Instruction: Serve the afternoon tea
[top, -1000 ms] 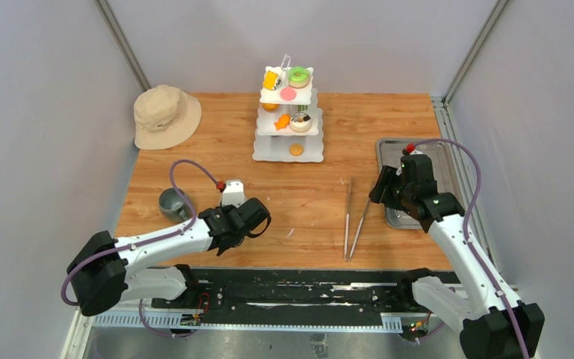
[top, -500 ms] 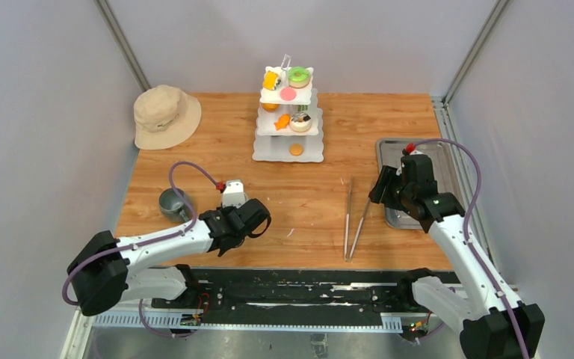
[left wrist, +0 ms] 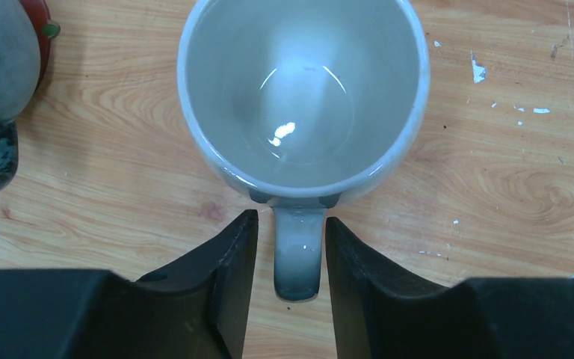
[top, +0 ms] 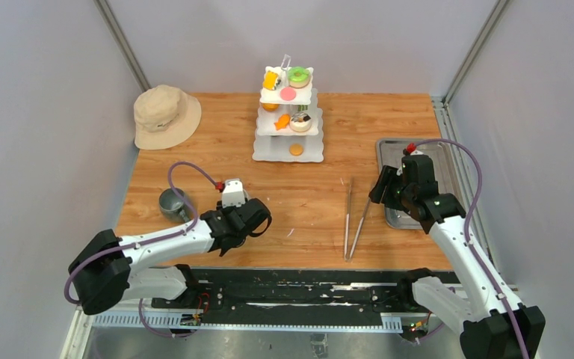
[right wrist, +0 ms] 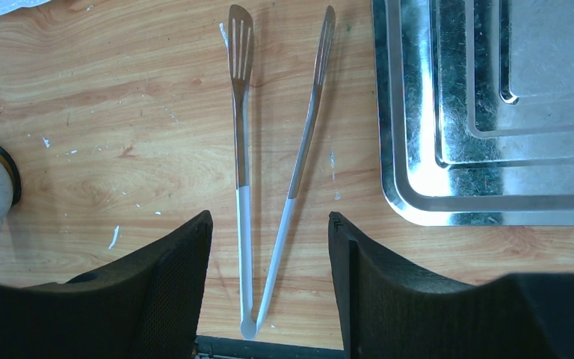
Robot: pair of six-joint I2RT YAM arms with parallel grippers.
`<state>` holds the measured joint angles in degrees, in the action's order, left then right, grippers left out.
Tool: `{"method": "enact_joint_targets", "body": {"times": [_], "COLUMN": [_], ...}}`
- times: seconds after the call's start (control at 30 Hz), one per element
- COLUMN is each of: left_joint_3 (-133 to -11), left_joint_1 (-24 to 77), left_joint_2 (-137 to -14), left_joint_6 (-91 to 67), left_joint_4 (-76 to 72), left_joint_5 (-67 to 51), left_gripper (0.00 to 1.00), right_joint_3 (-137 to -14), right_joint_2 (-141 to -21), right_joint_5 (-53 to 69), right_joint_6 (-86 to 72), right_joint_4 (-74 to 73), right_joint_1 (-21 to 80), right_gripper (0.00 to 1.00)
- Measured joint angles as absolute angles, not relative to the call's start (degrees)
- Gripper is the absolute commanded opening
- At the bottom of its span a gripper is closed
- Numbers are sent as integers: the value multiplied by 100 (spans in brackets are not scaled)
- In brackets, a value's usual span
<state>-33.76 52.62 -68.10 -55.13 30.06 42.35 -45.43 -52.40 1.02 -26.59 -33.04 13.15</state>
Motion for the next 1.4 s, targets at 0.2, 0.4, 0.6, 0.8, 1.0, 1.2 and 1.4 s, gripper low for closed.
{"method": "enact_joint_targets", "body": {"times": [0.2, 0.4, 0.6, 0.8, 1.0, 1.2, 1.4], "left_joint_3": [-3341, -3618, -4464, -5623, -6523, -8180, -8962], "left_joint_1": [5262, 5262, 5262, 5089, 4117, 3489, 3450], "left_joint_2": [-6479, -5835, -5070, -5253, -6215, -7465, -7655], "left_joint_6": [-5540, -5463, -4919, -3929, -2965, -2477, -2255], "left_joint_4": [3109, 3815, 4512, 4541, 3948, 4034, 4014], "left_joint_5": [4289, 4281, 4281, 4226, 3205, 2427, 2265], "left_gripper": [66, 78, 97, 98, 98, 98, 98], "right_joint_3": [-4550, -4674, -4947, -6040, -7839, -8683, -8759], "right_joint_2": [-5240, -5234, -5238, -5673, -6539, -6958, -6910], "right_joint_5": [150, 150, 152, 303, -207, -1463, -2193], "right_joint_6": [-2657, -2655, -2644, -2353, -1767, -1446, -1411], "right_joint_4": [-3308, -3356, -3430, -3848, -4510, -5004, -5098], "right_joint_1": [1315, 1315, 1315, 1315, 1317, 1317, 1315], "right_gripper": [59, 60, 61, 65, 68, 68, 68]}}
